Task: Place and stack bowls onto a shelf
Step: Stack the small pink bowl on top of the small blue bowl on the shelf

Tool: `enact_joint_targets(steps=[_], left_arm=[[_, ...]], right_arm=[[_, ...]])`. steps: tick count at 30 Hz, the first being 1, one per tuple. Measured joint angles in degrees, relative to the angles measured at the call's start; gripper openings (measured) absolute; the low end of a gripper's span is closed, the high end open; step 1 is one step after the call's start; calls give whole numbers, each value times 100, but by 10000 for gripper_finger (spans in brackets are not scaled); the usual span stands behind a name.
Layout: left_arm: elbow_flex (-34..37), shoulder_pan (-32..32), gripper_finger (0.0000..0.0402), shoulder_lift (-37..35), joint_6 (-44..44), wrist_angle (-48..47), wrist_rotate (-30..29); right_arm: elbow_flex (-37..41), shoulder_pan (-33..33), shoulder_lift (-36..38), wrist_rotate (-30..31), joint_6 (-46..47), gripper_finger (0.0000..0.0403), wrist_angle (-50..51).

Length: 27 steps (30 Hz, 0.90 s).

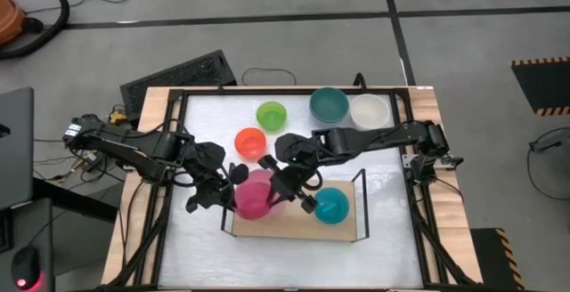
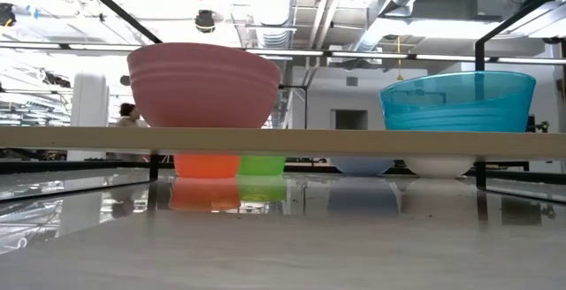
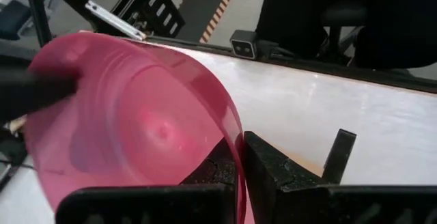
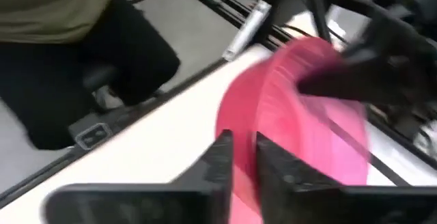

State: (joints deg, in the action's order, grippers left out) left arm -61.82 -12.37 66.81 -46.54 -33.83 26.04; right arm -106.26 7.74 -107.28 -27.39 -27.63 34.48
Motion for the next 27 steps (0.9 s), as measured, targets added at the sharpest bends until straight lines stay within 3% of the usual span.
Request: enact_joint_targets(steps=[2,14,27], left_arm=[[0,-1,1,0,-80,18,36],[0,-64,29,-5,360,196,-200],[-15,-458,164,-9,850,577,-540]], right_arm=[[1,20,-5,-103,-85,25,43],[2,-13,-4,-79,-30,25,86],[2,-45,-4,-39,-135,25,-22]])
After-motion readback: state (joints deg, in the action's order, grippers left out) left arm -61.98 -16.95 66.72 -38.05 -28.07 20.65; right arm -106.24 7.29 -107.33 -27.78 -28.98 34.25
